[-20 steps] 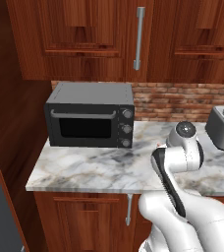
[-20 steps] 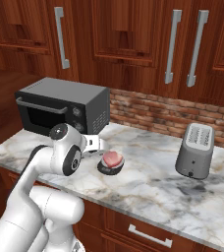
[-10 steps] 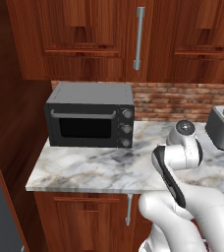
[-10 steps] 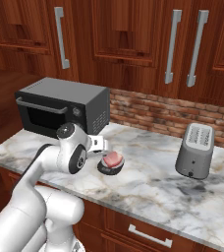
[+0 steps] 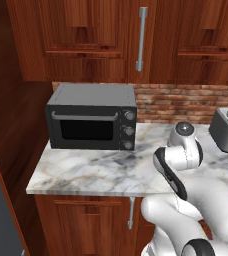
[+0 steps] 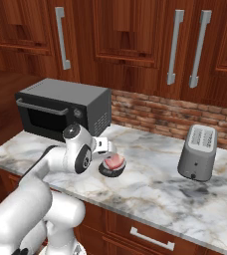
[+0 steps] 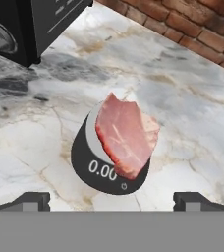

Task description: Take the steak from the fridge and place it on the digital scale on the counter by the fridge. Wait a few seconds for a reading, then move it to the plate on the dining counter.

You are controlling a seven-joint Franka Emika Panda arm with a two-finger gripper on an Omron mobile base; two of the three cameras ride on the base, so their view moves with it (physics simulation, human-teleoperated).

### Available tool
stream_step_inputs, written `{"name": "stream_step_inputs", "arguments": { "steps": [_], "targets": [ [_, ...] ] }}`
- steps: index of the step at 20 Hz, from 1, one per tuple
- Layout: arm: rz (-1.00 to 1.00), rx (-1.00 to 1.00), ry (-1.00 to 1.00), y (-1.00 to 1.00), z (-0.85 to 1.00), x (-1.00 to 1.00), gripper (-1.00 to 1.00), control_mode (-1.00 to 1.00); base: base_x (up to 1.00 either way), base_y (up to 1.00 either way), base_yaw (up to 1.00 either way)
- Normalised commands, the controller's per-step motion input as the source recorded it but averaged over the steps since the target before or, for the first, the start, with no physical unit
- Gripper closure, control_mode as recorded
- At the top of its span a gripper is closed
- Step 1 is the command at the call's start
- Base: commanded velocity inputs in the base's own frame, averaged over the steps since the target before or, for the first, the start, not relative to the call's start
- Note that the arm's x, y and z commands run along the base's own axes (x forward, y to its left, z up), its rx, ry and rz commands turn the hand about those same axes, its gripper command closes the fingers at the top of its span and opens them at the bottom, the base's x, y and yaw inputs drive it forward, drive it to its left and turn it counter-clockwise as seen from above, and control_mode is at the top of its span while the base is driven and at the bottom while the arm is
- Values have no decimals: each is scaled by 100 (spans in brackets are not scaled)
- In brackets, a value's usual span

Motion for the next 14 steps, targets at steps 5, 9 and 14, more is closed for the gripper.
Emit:
{"name": "stream_step_inputs", "arguments": {
  "steps": [5,9,14],
  "targets": [
    [0,-5,0,0,-45,20,-100,-100,0,0,0],
    [0,-4,0,0,-40,20,-100,-100,0,0,0],
    [0,-1,0,0,-49,8,-100,-100,0,0,0]
  ]
}}
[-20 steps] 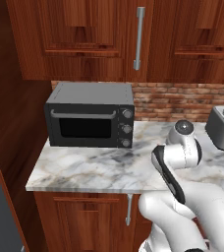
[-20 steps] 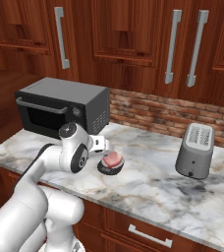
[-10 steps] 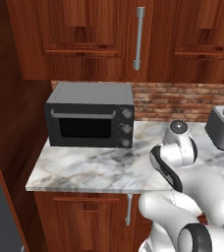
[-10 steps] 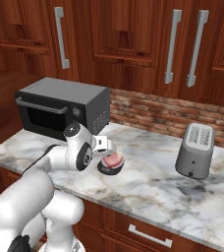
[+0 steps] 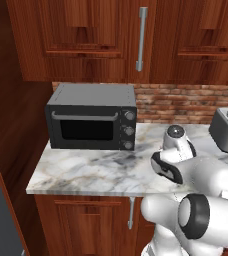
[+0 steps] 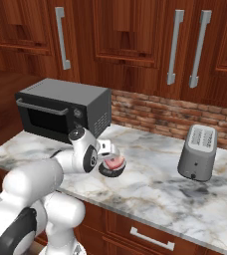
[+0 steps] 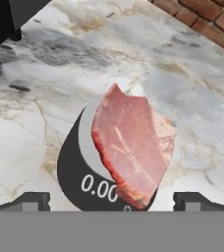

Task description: Take the steak from the fridge and place it on the digital scale on the counter by the fridge. Wait a few seconds for a reading, then move it to the plate on the dining counter.

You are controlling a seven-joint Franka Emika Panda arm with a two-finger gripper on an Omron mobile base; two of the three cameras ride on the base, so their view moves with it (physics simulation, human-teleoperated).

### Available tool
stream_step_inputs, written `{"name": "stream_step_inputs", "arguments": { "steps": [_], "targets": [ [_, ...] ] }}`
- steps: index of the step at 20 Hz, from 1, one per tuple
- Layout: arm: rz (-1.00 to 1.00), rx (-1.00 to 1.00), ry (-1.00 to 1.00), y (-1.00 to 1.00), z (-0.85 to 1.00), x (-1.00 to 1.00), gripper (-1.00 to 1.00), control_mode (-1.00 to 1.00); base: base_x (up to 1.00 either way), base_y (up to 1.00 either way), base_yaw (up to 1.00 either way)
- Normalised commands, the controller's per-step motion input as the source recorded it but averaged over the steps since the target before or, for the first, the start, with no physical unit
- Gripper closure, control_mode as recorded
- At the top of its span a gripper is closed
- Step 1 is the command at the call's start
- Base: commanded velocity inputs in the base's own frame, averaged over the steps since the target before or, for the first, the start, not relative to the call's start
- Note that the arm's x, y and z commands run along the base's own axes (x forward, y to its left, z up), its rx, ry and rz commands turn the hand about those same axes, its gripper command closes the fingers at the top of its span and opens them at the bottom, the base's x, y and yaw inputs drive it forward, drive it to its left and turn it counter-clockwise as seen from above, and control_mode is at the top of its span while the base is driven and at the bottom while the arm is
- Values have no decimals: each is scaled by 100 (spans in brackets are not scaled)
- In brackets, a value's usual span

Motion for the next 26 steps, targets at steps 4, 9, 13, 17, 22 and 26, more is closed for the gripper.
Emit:
{"name": "stream_step_inputs", "arguments": {
  "steps": [4,9,13,17,22,26],
  "targets": [
    [0,0,0,0,-39,12,-100,-100,0,0,0],
    [0,0,0,0,-34,26,-100,-100,0,0,0],
    [0,0,0,-3,-32,42,-100,-100,0,0,0],
    [0,0,0,-19,-10,49,-100,-100,0,0,0],
    [0,0,0,-33,-1,53,-100,-100,0,0,0],
    [0,0,0,-24,-11,21,100,-100,0,0,0]
  ]
}}
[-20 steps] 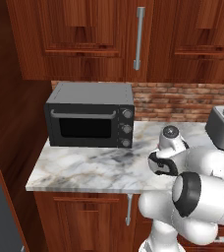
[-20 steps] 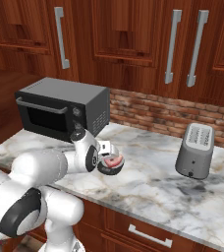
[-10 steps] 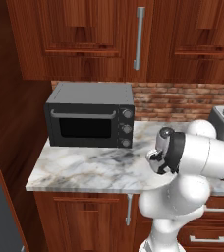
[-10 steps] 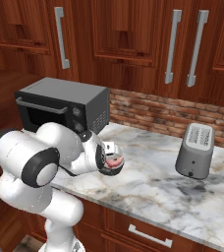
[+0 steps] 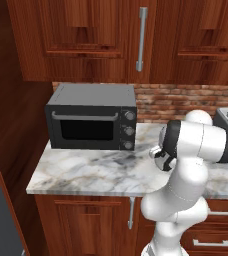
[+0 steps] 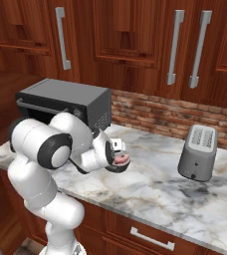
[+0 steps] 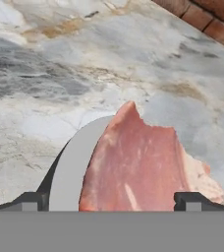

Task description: Take the steak from the fridge and place it on the digital scale on the counter by the fridge. Wait a few seconds for a reading, then move it to the plate on the dining counter.

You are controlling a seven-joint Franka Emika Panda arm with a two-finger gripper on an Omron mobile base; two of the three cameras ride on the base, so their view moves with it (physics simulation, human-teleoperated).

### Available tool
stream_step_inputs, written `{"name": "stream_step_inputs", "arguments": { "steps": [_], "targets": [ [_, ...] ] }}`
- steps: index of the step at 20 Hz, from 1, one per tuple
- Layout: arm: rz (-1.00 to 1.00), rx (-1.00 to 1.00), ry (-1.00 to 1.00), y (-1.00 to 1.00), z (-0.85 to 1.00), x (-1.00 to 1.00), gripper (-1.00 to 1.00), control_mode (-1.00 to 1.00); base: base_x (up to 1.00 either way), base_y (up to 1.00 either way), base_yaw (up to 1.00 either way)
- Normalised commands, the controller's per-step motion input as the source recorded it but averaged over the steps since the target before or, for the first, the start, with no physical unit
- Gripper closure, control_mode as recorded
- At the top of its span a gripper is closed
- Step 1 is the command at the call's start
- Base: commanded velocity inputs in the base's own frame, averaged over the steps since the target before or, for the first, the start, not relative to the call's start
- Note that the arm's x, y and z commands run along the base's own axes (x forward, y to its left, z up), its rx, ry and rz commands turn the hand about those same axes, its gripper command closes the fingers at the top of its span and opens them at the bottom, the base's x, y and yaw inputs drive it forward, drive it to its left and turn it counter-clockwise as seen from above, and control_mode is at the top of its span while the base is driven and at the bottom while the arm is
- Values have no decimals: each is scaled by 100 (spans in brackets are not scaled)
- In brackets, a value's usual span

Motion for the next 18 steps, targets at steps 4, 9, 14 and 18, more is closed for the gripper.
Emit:
{"name": "stream_step_inputs", "arguments": {
  "steps": [4,9,14,18],
  "targets": [
    [0,0,0,-14,-8,0,100,-100,0,0,0],
    [0,5,0,-3,0,-25,100,-100,0,0,0],
    [0,12,0,9,15,-48,100,-100,0,0,0],
    [0,12,-1,23,43,-41,100,-100,0,0,0]
  ]
}}
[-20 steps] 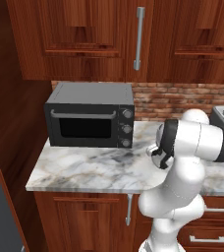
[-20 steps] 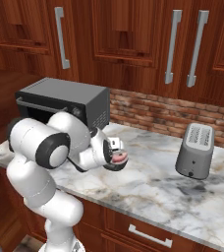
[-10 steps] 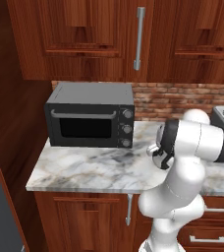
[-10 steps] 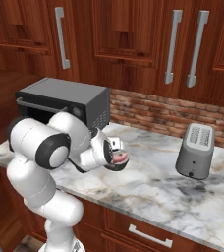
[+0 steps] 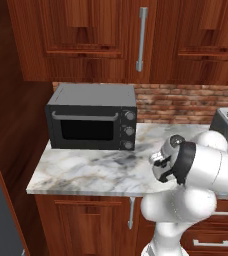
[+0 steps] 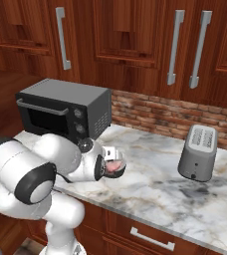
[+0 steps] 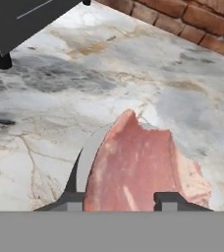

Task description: Take the steak from the fridge and place it on the digital scale on the counter by the fridge. Wait a few seconds for a reading, then move it to the plate on the dining counter.

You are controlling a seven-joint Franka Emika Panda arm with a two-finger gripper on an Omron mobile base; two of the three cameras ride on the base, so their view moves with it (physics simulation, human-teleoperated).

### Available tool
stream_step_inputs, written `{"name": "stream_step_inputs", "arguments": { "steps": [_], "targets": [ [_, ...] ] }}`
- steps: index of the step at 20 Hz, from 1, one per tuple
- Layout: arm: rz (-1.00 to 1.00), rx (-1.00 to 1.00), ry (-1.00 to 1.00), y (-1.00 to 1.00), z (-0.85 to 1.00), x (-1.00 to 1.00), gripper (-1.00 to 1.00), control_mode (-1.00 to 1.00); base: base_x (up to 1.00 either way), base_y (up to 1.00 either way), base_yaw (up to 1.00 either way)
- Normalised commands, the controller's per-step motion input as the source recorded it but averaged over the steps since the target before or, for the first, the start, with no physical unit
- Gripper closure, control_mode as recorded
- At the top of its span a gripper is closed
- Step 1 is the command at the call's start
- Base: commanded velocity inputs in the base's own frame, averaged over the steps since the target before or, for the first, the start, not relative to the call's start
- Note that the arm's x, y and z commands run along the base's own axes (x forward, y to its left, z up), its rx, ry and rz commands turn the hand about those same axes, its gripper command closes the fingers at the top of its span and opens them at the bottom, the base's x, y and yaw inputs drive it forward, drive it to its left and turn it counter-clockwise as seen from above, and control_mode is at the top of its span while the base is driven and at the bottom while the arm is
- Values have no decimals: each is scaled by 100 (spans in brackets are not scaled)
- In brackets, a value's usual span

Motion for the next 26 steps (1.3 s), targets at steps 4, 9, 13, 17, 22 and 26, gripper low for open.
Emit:
{"name": "stream_step_inputs", "arguments": {
  "steps": [4,9,13,17,22,26],
  "targets": [
    [-4,10,0,7,65,-5,100,-100,0,0,0],
    [-8,9,0,2,81,0,100,-100,0,0,0],
    [-8,11,0,3,69,-42,100,-100,0,0,0],
    [-12,11,-2,16,35,-100,100,-100,0,0,0],
    [-15,10,-5,26,18,-100,100,-100,0,0,0],
    [-15,10,-1,5,57,-100,100,-100,0,0,0]
  ]
}}
